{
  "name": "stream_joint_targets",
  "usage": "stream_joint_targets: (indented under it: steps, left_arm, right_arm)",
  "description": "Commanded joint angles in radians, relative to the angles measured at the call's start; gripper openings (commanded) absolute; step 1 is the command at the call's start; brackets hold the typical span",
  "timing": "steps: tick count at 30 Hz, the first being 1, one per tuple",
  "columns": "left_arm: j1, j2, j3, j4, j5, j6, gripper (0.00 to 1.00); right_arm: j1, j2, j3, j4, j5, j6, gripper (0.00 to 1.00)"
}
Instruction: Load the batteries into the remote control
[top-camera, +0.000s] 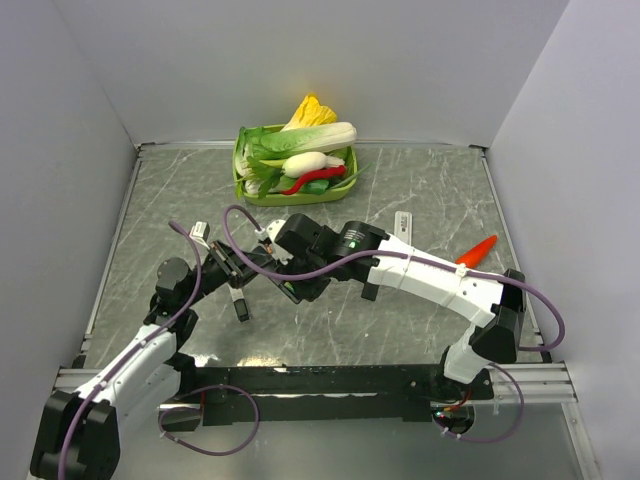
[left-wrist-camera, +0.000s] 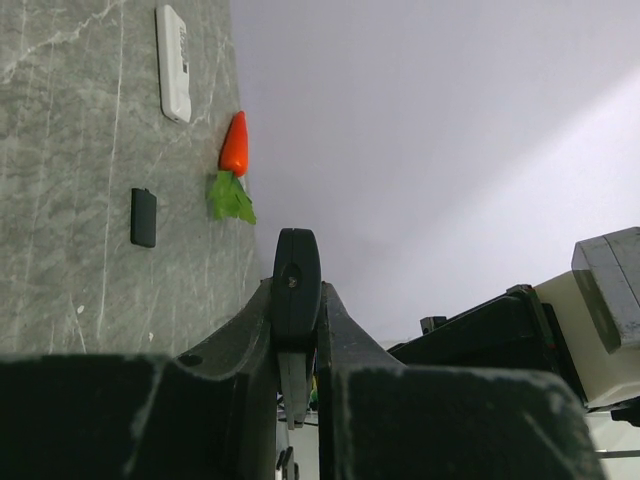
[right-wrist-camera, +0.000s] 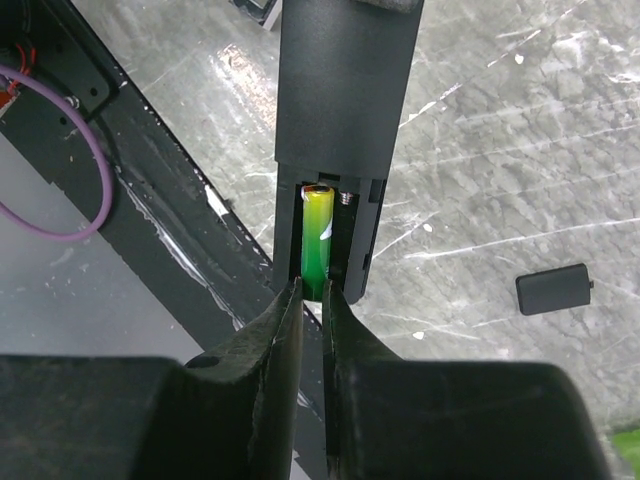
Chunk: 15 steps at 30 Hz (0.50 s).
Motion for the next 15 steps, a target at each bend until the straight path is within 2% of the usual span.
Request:
stream_joint_targets:
  steps: [1,15]
  left_arm:
    - [-0.005,-0.028,0.029,0.002,-0.027,0.030,0.01]
    - [-0.014,-0.073,0.057,-0.098,-0.086,0.116,0.01]
  right_arm:
    - [0.005,-0.023,0.049,-0.032,0.021,0.021,0.01]
    - [0.007,-0.014,0.063,-0.091,0.027,0.019,0.00]
